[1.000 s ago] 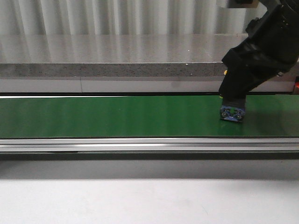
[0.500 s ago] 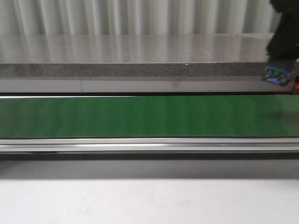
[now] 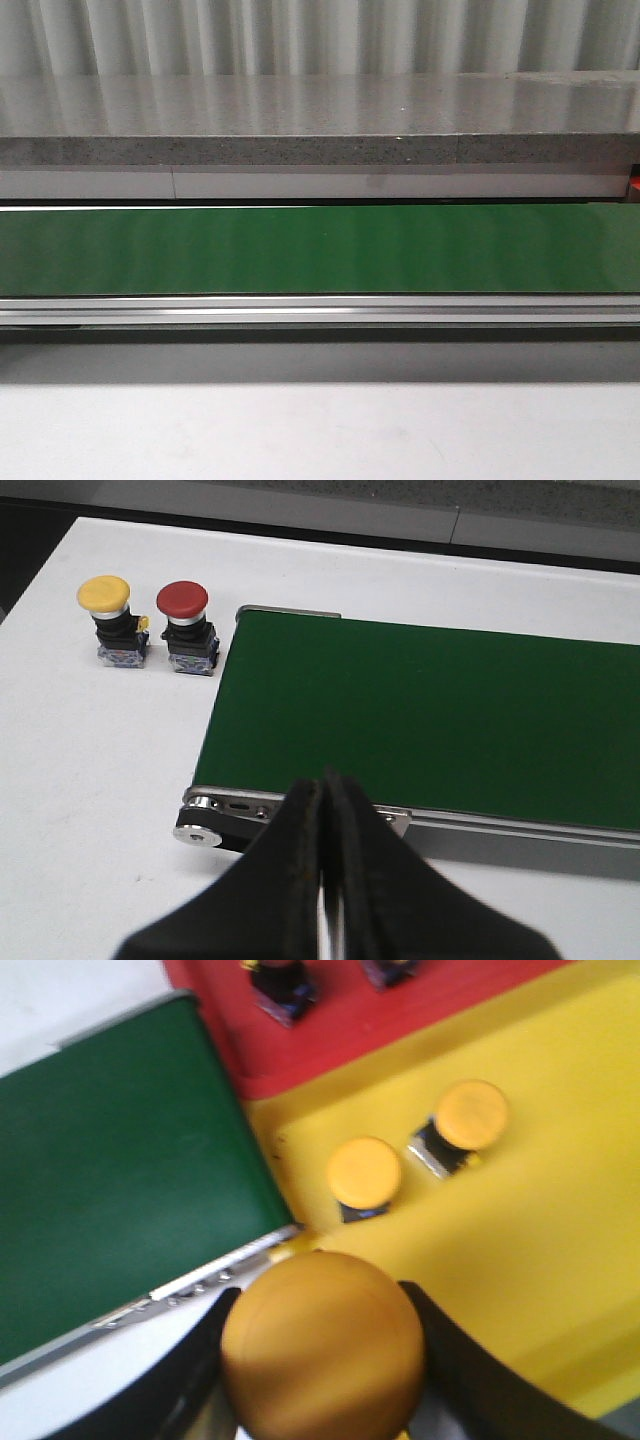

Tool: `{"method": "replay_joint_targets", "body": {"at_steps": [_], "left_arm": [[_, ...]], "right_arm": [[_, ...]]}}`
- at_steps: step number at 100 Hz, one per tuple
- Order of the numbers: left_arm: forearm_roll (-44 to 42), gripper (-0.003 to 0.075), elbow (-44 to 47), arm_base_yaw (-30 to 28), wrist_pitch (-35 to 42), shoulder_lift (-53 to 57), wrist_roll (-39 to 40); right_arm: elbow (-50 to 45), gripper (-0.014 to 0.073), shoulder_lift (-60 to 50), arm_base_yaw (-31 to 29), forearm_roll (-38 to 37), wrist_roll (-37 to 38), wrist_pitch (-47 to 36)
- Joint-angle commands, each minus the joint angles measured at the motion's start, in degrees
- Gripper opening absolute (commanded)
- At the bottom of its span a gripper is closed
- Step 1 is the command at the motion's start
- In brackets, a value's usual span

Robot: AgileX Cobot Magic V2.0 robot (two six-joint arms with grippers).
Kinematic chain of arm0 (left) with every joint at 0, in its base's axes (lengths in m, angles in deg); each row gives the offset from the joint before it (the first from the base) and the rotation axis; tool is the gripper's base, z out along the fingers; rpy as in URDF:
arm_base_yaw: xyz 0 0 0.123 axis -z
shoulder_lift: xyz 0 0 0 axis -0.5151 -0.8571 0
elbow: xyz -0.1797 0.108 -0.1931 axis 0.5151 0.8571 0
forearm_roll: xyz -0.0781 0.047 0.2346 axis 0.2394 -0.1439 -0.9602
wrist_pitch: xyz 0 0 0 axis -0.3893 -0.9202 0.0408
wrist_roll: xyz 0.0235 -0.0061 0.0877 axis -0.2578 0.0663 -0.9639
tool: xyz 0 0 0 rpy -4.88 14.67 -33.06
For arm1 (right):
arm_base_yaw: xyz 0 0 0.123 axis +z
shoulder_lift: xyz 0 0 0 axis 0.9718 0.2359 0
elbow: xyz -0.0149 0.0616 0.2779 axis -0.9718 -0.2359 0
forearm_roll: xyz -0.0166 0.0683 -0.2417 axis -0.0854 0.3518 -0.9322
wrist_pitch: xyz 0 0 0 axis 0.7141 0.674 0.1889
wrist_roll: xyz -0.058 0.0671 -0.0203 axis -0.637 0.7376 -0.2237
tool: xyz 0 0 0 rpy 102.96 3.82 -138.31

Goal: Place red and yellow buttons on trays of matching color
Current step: 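Place the yellow button into the yellow tray and open the right gripper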

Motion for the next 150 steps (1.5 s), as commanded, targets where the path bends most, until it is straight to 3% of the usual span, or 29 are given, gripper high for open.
{"method": "replay_joint_targets", "body": {"at_steps": [1,16,51,150], "left_arm": [[0.09,-0.002,-1.55,0.57,3.74,-0.09,0.07],[0.09,-0.002,-1.55,0.57,3.74,-0.09,0.07],[0.09,-0.002,-1.55,0.57,3.74,-0.09,0.07],[0.09,-0.002,-1.55,0.57,3.74,-0.09,0.07]], "right_arm": [[-0.82,0.0196,-1.35,-0.51,-7.4,5.96,-2.65],[-5.03,0.0196,-1.35,-0.51,-15.29,13.74,-2.87],[-15.31,0.0196,-0.53,-0.58,-15.77,18.66,-16.21],[-14.4,0.0196,16.98,-0.9,-17.75,19.24,-25.64]]}}
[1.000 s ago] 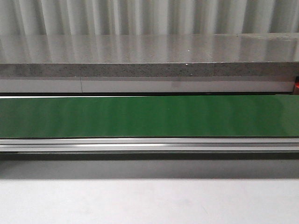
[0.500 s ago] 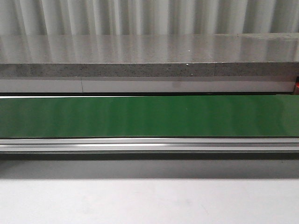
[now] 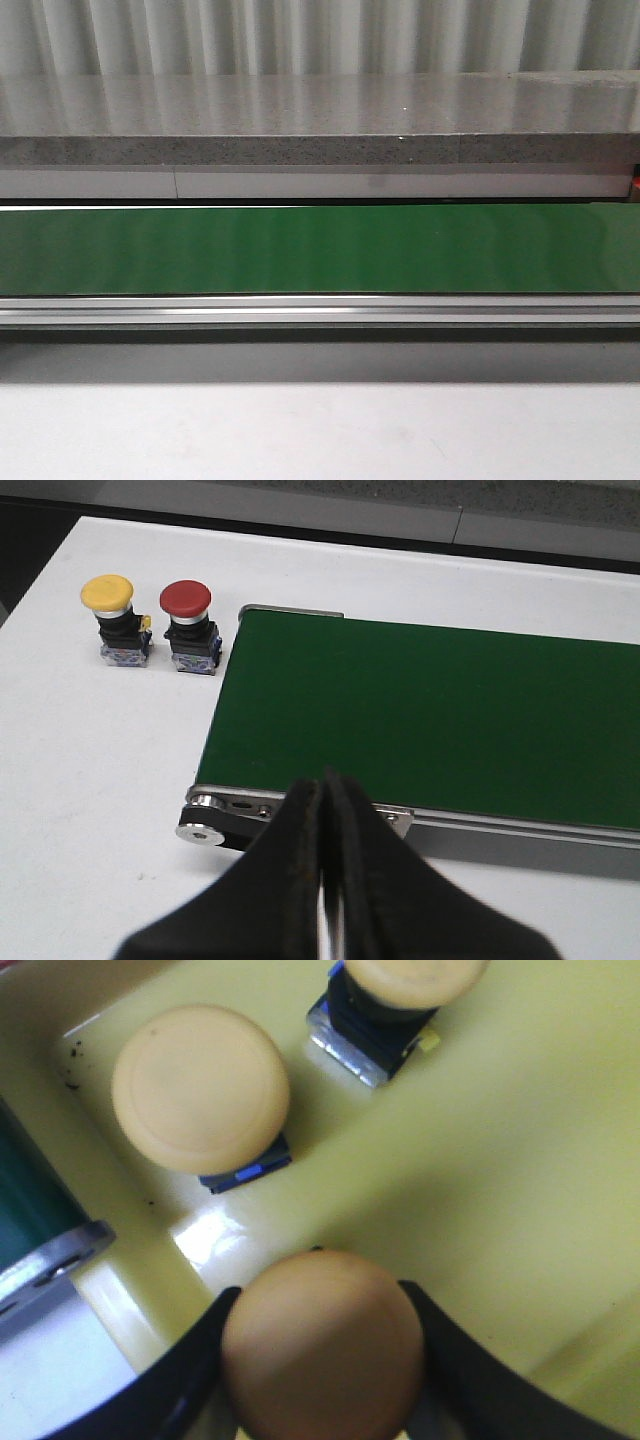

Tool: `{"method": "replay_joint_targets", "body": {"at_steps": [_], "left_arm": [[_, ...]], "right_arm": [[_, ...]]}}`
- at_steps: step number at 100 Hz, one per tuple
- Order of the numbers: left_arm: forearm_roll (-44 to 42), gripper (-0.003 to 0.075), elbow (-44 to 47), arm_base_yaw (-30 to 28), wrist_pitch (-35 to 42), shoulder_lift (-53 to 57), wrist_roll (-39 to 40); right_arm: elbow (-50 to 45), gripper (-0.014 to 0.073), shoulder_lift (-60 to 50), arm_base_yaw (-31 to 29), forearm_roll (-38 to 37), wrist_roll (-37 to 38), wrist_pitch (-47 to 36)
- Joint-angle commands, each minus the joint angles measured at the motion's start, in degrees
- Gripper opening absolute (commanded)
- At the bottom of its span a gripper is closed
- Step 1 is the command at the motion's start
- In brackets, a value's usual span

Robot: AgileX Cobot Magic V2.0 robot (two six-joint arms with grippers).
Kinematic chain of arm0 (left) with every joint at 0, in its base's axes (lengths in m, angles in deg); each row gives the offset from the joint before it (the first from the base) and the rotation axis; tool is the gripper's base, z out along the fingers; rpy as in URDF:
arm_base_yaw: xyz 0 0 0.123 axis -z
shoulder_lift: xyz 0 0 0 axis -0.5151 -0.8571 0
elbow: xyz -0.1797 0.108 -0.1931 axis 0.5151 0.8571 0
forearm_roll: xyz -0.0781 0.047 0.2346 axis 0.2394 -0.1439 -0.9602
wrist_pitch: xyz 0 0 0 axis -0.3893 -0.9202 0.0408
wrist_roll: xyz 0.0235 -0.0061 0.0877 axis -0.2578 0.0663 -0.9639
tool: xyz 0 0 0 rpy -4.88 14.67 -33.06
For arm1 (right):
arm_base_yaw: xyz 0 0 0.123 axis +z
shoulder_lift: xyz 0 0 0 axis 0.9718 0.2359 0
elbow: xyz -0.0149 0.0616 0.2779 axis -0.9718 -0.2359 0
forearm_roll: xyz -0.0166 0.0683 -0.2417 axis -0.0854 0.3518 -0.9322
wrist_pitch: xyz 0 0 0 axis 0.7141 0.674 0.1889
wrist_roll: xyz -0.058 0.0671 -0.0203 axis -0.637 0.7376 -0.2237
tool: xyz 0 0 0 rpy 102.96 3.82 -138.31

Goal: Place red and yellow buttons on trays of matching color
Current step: 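Place the yellow button into the yellow tray and open the right gripper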

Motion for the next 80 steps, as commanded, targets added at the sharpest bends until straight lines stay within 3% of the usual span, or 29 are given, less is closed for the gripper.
{"method": "replay_joint_targets", "body": {"at_steps": [1,16,42,59,80], "left_arm": [[0.09,-0.002,-1.55,0.57,3.74,-0.09,0.07],[0.09,-0.002,-1.55,0.57,3.74,-0.09,0.07],[0.09,-0.002,-1.55,0.57,3.74,-0.09,0.07],[0.09,-0.002,-1.55,0.57,3.74,-0.09,0.07],[0.09,-0.002,-1.55,0.57,3.74,-0.09,0.07]], "right_arm": [[1.84,0.0196,0.12,-0.37,-1.48,0.11,-2.51],[1.84,0.0232,0.47,-0.37,-1.48,0.11,-2.33],[3.05,0.0571,0.36,-0.24,0.46,0.22,-0.09],[6.05,0.0591,-1.94,-0.25,0.75,0.22,5.38],[6.09,0.0591,-11.35,2.4,1.14,0.17,5.45]]}}
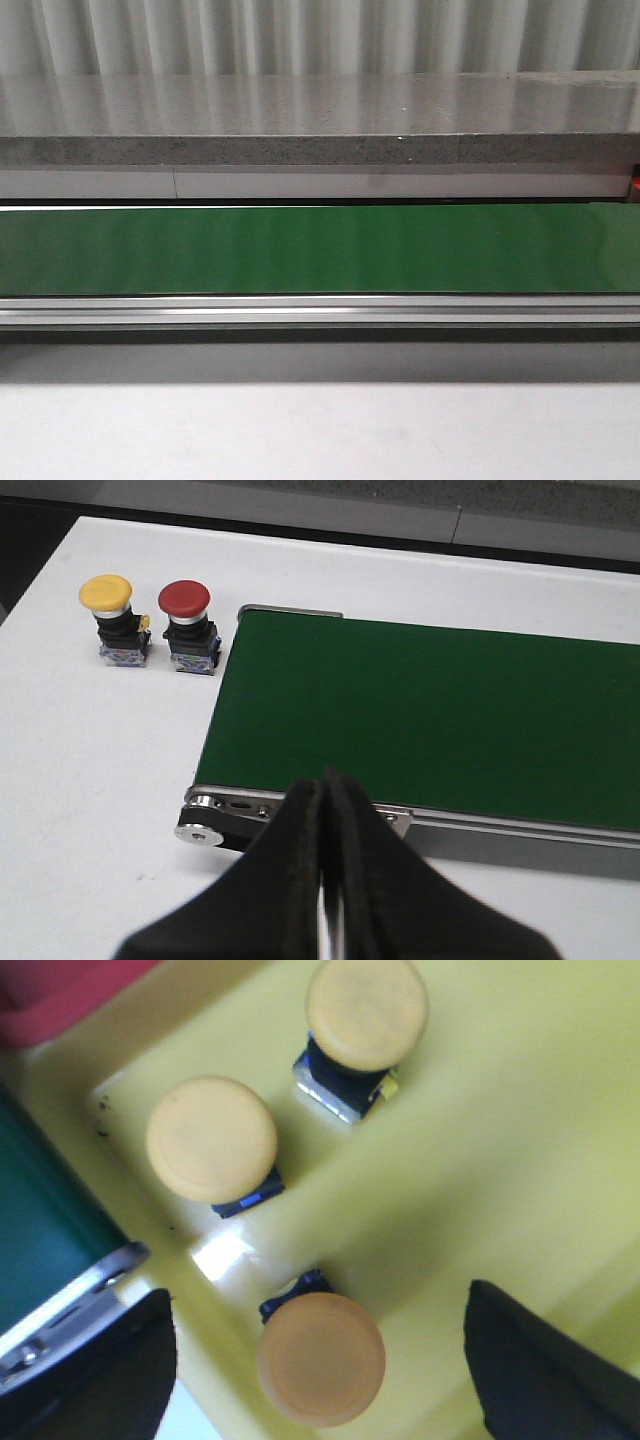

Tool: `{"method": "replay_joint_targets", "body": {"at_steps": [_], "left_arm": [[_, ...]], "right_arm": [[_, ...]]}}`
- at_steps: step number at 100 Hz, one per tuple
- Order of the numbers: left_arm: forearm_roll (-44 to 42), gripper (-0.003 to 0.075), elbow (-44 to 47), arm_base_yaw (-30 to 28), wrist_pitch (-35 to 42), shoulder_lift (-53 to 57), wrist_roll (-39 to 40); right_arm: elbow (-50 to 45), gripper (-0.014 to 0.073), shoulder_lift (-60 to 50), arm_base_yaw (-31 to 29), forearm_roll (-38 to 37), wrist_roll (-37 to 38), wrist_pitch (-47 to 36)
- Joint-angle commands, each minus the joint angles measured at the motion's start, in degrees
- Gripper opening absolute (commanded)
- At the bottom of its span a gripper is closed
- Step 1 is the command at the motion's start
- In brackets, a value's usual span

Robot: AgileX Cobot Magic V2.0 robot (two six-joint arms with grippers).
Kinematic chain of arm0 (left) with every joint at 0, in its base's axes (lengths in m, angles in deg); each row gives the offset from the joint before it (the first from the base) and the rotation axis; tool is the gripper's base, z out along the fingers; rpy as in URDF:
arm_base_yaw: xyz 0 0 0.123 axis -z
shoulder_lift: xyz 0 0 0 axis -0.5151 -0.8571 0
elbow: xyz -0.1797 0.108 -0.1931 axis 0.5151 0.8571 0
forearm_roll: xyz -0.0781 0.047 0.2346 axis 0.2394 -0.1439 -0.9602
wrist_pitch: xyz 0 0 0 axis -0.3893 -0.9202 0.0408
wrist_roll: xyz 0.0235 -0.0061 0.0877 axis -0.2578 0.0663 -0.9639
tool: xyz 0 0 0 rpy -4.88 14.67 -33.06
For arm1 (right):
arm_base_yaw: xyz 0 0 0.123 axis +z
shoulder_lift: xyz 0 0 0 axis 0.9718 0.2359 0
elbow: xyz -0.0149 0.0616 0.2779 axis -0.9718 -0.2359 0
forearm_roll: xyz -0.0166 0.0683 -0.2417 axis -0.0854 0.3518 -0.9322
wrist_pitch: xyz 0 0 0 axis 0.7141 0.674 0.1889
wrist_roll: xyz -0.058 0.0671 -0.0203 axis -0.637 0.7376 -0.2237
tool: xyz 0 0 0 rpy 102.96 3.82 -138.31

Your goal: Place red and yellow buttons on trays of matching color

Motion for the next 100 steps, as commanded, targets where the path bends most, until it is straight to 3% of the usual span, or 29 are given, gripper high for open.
{"method": "replay_joint_targets", "body": {"at_steps": [1,34,48,62,88,100], "left_arm": [[0.09,-0.002,-1.55,0.57,3.74,-0.09,0.07],[0.09,-0.002,-1.55,0.57,3.74,-0.09,0.07],[0.09,-0.002,-1.55,0.57,3.74,-0.09,0.07],[0.09,-0.002,-1.55,0.57,3.74,-0.09,0.07],[0.09,-0.002,-1.55,0.57,4.64,-0.09,0.07],[-0.03,-0.002,-1.55,0.57,4.64,-0.09,0.07]], "right_arm": [[1.75,0.0591,-5.98,1.88,-0.25,0.03,-1.36],[1.47,0.0591,-22.46,20.93,-0.25,-6.94,-3.6],[1.23,0.0566,-27.1,26.13,-0.25,-8.17,-2.63],[0.54,0.0408,-30.16,27.91,-0.25,-8.21,-2.09],[0.54,-0.0074,-31.38,27.87,-0.25,-8.21,-1.33],[0.54,-0.0067,-31.38,27.87,-0.25,-8.21,-0.94]]}}
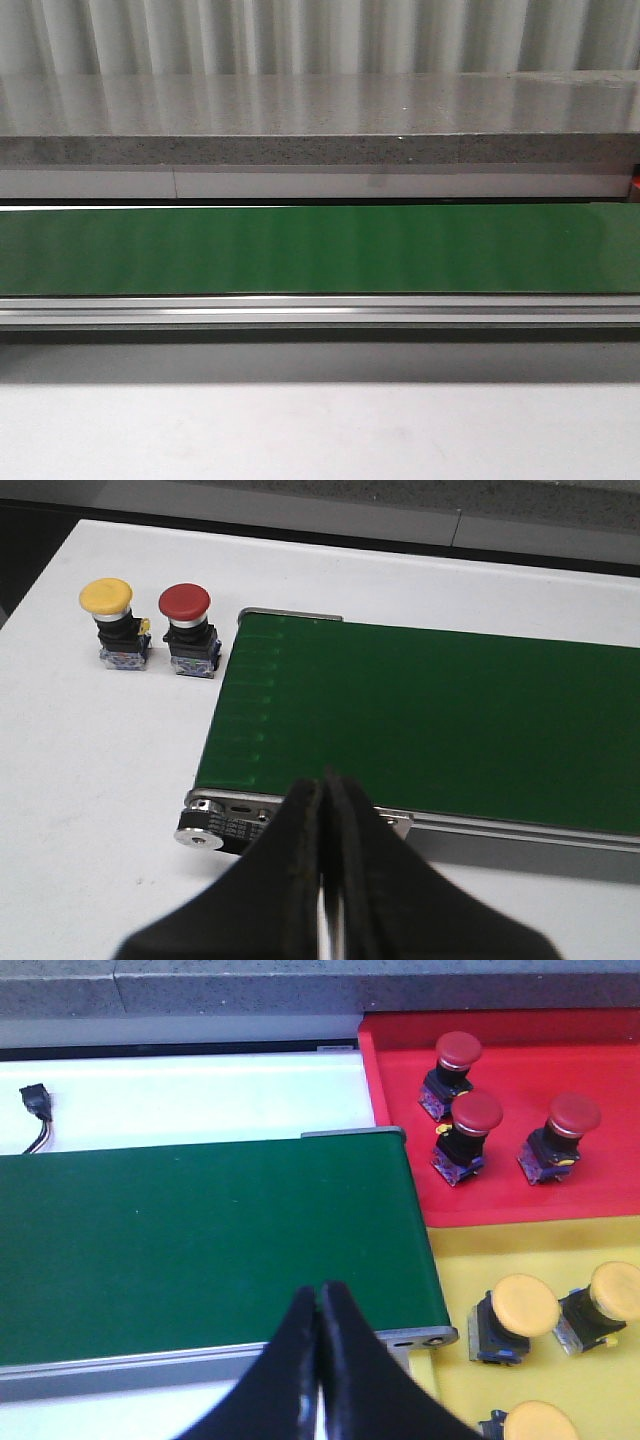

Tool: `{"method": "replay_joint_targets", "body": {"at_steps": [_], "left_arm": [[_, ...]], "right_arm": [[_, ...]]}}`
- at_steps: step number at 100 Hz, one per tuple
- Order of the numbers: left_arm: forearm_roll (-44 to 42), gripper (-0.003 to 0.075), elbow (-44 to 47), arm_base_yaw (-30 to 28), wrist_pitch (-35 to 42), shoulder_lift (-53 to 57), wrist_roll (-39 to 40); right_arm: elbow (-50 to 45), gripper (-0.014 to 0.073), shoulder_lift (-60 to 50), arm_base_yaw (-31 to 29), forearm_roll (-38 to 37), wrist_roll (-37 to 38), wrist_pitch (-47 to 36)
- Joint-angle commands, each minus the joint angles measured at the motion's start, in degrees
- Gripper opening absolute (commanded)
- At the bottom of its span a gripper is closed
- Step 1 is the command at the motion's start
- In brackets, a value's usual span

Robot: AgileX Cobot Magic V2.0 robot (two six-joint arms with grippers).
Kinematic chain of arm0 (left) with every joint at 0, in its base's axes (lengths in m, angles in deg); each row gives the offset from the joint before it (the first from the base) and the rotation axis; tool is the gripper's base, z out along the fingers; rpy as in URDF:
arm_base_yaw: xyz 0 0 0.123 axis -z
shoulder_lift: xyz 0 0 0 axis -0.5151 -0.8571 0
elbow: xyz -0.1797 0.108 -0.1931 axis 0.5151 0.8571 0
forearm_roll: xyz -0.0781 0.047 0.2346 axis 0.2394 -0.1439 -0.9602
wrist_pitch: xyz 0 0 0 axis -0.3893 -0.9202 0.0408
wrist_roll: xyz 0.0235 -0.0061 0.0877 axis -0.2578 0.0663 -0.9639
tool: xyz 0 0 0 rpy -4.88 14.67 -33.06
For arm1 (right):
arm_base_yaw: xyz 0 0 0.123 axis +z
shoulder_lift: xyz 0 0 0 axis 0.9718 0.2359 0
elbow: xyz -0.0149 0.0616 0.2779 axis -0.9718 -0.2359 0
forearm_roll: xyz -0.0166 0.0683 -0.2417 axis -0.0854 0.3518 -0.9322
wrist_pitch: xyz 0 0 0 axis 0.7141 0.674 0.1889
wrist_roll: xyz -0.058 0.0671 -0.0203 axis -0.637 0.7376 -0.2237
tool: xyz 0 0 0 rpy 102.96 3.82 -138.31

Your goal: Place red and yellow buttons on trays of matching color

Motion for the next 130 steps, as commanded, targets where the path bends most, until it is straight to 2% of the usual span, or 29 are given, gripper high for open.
{"method": "replay_joint_targets", "body": {"at_steps": [1,9,16,25,32,33,38,45,60,77,94,111,130], "left_arm": [[-0.03,-0.0019,-1.55,0.57,4.4,-0.09,0.07],[-0.03,-0.0012,-1.55,0.57,4.4,-0.09,0.07],[-0.03,0.0041,-1.55,0.57,4.4,-0.09,0.07],[-0.03,0.02,-1.55,0.57,4.4,-0.09,0.07],[-0.03,0.0381,-1.55,0.57,4.4,-0.09,0.07],[-0.03,0.0381,-1.55,0.57,4.4,-0.09,0.07],[-0.03,0.0503,-1.55,0.57,4.4,-0.09,0.07],[0.22,0.0595,-1.55,0.57,4.4,-0.09,0.07],[0.02,0.0608,-1.55,0.57,5.47,-0.09,0.36],[-2.76,0.0608,-5.37,-0.88,6.39,-4.51,5.54],[-6.21,0.0607,-14.65,-6.38,5.59,-16.33,9.88],[-2.1,0.0607,-23.98,-13.66,5.11,-29.15,9.95],[0.56,0.0607,-29.94,-16.02,5.11,-41.64,9.95]], "right_arm": [[1.43,-0.0067,-0.14,0.07,-0.83,-0.44,-2.83],[1.43,-0.0067,-0.14,0.07,-0.83,-0.44,-2.84],[1.43,-0.0067,-0.14,0.07,-0.83,-0.44,-2.84],[1.43,-0.0067,-0.14,0.07,-0.83,-0.44,-2.84],[1.43,-0.0067,-0.14,0.07,-0.83,-0.44,-2.84],[1.43,-0.0067,-0.14,0.07,-0.83,-0.44,-2.84],[1.43,-0.0067,-0.14,0.07,-0.83,-0.44,-2.84],[1.43,-0.0067,-0.14,0.07,-0.83,-0.44,-2.84],[1.43,-0.0067,-0.14,0.07,-0.83,-0.44,-2.84],[1.43,-0.0067,-0.14,0.07,-0.83,-0.44,-2.84],[1.43,-0.0067,-0.14,0.07,-0.83,-0.44,-2.84],[1.43,-0.0067,-0.14,0.07,-0.83,-0.44,-2.84],[1.43,-0.0067,-0.14,0.07,-0.83,-0.44,-2.84]]}}
